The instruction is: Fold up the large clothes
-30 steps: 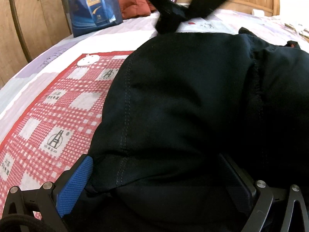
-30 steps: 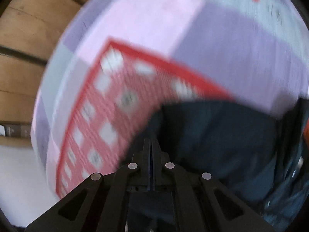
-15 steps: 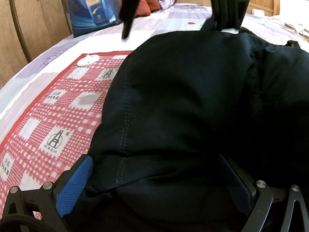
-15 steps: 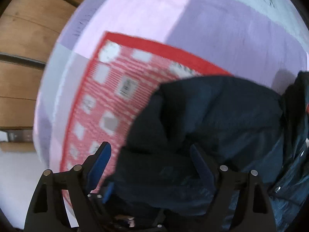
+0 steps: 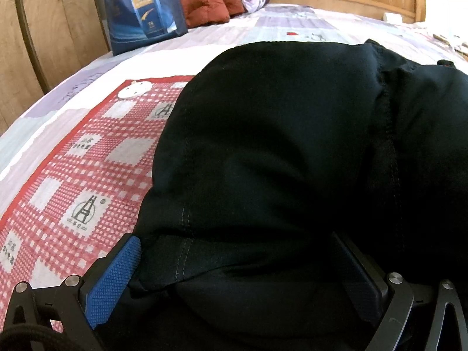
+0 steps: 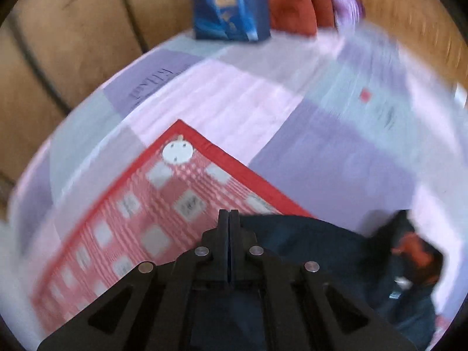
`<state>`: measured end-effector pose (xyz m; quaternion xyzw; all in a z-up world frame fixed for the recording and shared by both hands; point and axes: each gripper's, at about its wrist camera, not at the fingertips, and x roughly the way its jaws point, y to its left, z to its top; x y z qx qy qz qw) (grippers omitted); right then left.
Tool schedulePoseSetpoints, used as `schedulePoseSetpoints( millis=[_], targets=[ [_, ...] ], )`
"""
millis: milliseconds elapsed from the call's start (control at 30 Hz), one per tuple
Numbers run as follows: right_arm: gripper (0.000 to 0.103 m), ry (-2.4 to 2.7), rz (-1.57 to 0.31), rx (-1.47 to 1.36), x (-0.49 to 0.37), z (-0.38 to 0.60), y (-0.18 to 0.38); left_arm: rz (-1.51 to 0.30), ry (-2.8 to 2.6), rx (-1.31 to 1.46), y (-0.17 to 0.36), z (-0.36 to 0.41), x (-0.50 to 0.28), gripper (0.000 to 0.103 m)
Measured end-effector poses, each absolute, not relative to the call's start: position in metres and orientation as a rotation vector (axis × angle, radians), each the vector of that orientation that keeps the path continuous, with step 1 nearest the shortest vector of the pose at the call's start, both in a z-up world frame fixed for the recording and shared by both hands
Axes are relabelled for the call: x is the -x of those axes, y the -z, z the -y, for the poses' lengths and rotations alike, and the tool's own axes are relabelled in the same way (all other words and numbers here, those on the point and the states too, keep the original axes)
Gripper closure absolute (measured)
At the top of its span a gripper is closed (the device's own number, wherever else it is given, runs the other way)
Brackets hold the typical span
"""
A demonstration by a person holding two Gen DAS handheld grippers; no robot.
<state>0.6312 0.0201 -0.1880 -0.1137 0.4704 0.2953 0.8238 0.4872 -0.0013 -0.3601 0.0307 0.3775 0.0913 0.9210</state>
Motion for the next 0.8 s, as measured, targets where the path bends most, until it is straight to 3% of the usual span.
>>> schedulePoseSetpoints(
  millis=[133, 267, 400, 467, 633, 800],
  targets=[
    [0.102, -0.559, -0.833, 0.359, -0.538, 0.027, 0.192, -0.777, -0.185, -0.059, 0.36, 0.001, -0.487, 0.0],
    [0.102, -0.371, -0.953, 0.407, -0.511, 0.107, 0.241, -0.778, -0.185, -0.057, 0.36, 0.0, -0.487, 0.0],
    [0.103, 0.028, -1.013, 0.147, -0.51, 0.258, 0.261, -0.779, -0.183, -0.061, 0.36, 0.002, -0.486, 0.0],
    [0.103, 0.117, -0.983, 0.08, -0.501, 0.287, 0.252, -0.783, -0.187, -0.066, 0.36, 0.002, -0.487, 0.0],
    [0.102, -0.028, -0.872, 0.06, -0.477, 0.247, 0.234, -0.801, -0.164, -0.049, 0.354, -0.001, -0.489, 0.0],
    [0.102, -0.234, -0.866, 0.083, -0.462, 0.196, 0.245, -0.667, -0.055, -0.049, 0.288, 0.007, -0.472, 0.003]
  ],
)
